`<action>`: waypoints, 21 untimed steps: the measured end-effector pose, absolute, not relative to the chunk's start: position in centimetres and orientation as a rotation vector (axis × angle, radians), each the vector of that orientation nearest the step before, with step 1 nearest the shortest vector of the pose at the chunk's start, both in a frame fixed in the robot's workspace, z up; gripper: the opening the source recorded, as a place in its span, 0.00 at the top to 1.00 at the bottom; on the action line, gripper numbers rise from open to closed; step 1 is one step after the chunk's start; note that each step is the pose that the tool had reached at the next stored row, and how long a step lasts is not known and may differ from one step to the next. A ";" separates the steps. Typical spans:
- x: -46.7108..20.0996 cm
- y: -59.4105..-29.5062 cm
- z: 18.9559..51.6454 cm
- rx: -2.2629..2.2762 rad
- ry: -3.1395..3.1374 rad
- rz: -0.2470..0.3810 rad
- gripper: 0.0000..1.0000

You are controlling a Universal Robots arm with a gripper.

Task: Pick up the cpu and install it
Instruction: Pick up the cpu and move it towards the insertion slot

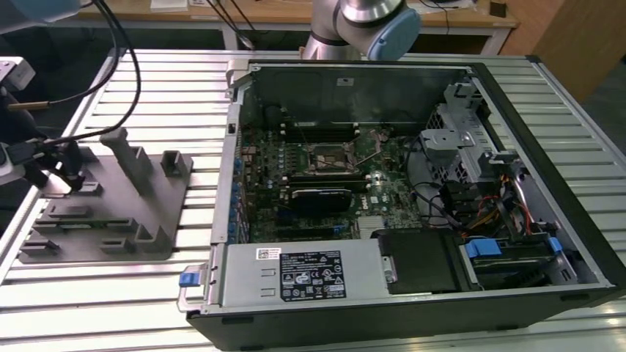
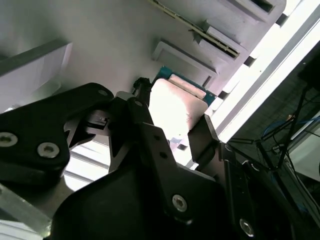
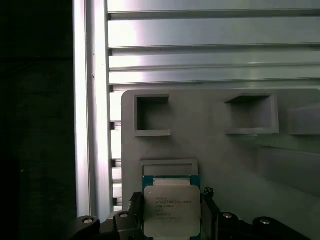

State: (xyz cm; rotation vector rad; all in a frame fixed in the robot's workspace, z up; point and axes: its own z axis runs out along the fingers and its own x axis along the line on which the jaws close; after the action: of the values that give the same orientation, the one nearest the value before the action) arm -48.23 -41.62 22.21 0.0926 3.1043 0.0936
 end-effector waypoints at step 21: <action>-48.2 -41.6 27.9 0.092 3.104 0.094 0.45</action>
State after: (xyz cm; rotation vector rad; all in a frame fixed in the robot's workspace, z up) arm -48.23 -41.62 27.87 0.0925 3.1044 0.0936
